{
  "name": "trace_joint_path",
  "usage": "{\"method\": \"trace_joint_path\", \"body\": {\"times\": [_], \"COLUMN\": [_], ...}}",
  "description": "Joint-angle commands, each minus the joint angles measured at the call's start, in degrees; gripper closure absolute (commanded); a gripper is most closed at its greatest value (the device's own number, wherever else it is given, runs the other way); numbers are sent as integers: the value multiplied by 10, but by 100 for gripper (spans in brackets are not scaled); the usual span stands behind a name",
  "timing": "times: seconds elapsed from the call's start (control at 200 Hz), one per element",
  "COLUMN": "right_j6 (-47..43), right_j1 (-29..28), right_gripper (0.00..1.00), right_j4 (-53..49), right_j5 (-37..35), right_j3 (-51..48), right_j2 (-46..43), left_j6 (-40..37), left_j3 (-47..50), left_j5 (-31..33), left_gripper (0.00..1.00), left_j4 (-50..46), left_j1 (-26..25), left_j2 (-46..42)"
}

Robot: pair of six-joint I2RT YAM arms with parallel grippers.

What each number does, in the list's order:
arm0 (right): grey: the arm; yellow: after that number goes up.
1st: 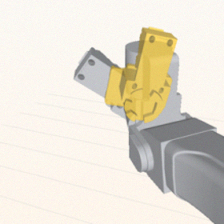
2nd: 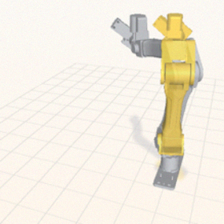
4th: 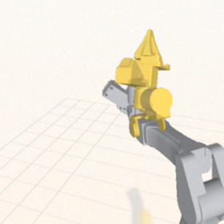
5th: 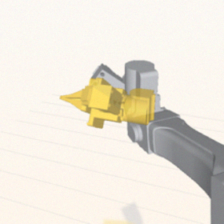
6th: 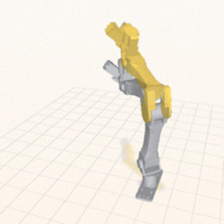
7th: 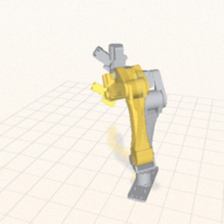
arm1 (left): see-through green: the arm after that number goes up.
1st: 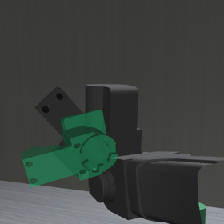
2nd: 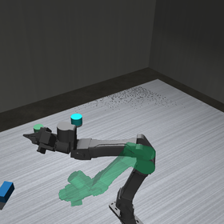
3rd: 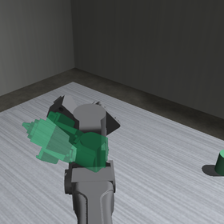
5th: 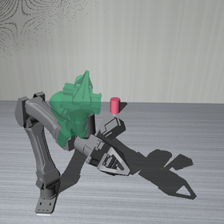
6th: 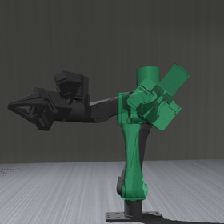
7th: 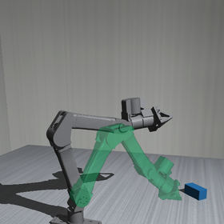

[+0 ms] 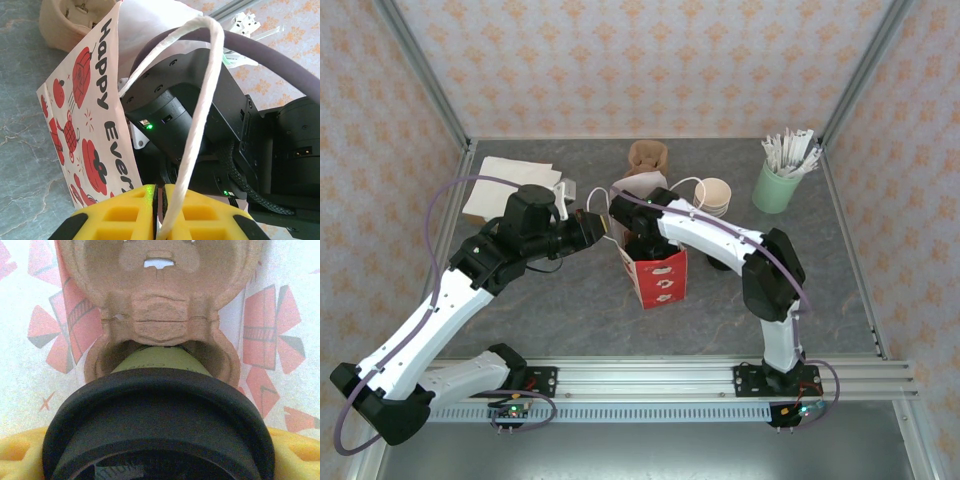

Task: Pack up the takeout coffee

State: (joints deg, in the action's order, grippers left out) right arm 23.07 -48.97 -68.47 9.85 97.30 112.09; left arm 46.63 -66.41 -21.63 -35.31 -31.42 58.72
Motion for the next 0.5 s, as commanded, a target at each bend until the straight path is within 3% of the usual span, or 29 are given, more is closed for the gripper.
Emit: {"method": "trace_joint_path", "body": {"times": [0.0, 0.26, 0.495], "right_j6": [-16, -18, -13], "right_j1": [5, 5, 5], "right_gripper": [30, 30, 23], "right_j4": [33, 35, 24], "right_j5": [-41, -40, -37], "right_j3": [-28, -33, -6], "right_j2": [4, 8, -13], "left_j6": [-5, -4, -2], "left_j3": [-17, -16, -14], "left_j5": [3, 4, 5], "left_gripper": [86, 86, 86], "left_j4": [3, -1, 0], "left_j1": [0, 0, 0], "left_j2": [5, 5, 4]}}
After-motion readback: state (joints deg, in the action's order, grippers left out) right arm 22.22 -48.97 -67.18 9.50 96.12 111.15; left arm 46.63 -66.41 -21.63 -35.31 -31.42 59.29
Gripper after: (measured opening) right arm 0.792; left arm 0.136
